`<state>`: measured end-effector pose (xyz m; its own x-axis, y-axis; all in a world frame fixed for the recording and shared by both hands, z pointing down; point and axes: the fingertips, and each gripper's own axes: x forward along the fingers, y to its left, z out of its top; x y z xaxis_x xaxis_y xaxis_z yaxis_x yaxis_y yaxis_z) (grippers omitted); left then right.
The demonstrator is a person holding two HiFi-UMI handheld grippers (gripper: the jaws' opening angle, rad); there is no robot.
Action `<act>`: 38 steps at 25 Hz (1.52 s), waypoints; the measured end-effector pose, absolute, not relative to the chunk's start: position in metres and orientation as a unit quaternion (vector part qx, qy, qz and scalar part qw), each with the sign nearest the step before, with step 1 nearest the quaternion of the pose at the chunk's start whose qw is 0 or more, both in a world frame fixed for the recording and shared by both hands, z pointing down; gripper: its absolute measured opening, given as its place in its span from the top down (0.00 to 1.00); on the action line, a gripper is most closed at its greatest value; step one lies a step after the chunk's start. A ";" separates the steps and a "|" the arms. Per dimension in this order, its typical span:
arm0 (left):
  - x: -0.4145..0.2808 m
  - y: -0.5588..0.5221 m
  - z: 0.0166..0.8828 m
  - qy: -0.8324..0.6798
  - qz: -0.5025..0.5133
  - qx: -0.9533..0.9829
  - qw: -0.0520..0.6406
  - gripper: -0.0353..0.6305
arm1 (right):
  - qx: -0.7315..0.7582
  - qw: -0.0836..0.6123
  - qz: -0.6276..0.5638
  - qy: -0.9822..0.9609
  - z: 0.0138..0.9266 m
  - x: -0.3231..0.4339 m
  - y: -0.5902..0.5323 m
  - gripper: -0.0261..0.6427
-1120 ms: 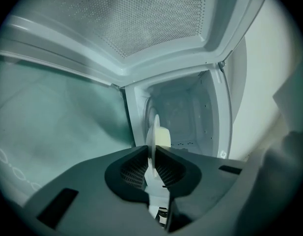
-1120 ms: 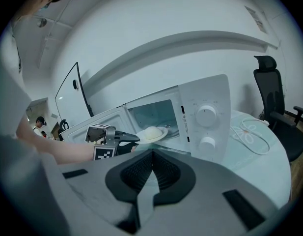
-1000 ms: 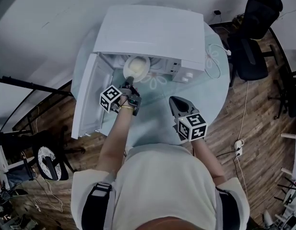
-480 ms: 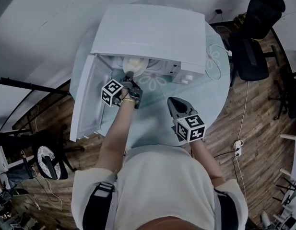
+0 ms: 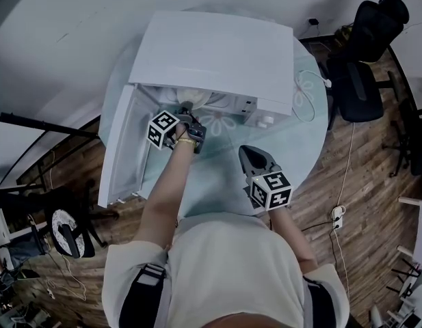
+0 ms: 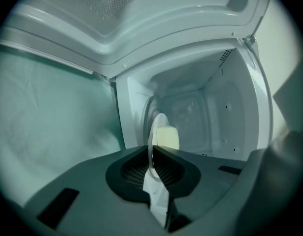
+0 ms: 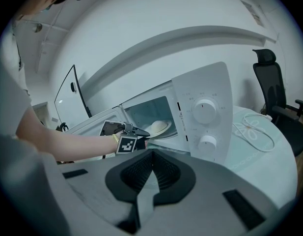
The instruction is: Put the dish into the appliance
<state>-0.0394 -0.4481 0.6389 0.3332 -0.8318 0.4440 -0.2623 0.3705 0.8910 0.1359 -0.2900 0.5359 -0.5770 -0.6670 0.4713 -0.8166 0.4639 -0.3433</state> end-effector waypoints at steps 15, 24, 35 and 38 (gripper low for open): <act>-0.033 -0.453 0.635 -0.529 -0.197 0.542 0.623 0.87 | 0.438 0.133 0.273 -0.846 0.535 0.136 -0.288 0.95; -0.027 -0.433 0.630 -0.513 -0.174 0.557 0.630 0.78 | 0.435 0.135 0.265 -0.850 0.531 0.129 -0.283 0.95; -0.019 -0.396 0.594 -0.476 -0.169 0.595 0.625 0.78 | 0.443 0.130 0.255 -0.850 0.519 0.117 -0.266 0.95; -0.017 -0.379 0.582 -0.466 -0.144 0.625 0.609 0.81 | 0.448 0.128 0.255 -0.847 0.519 0.113 -0.259 0.95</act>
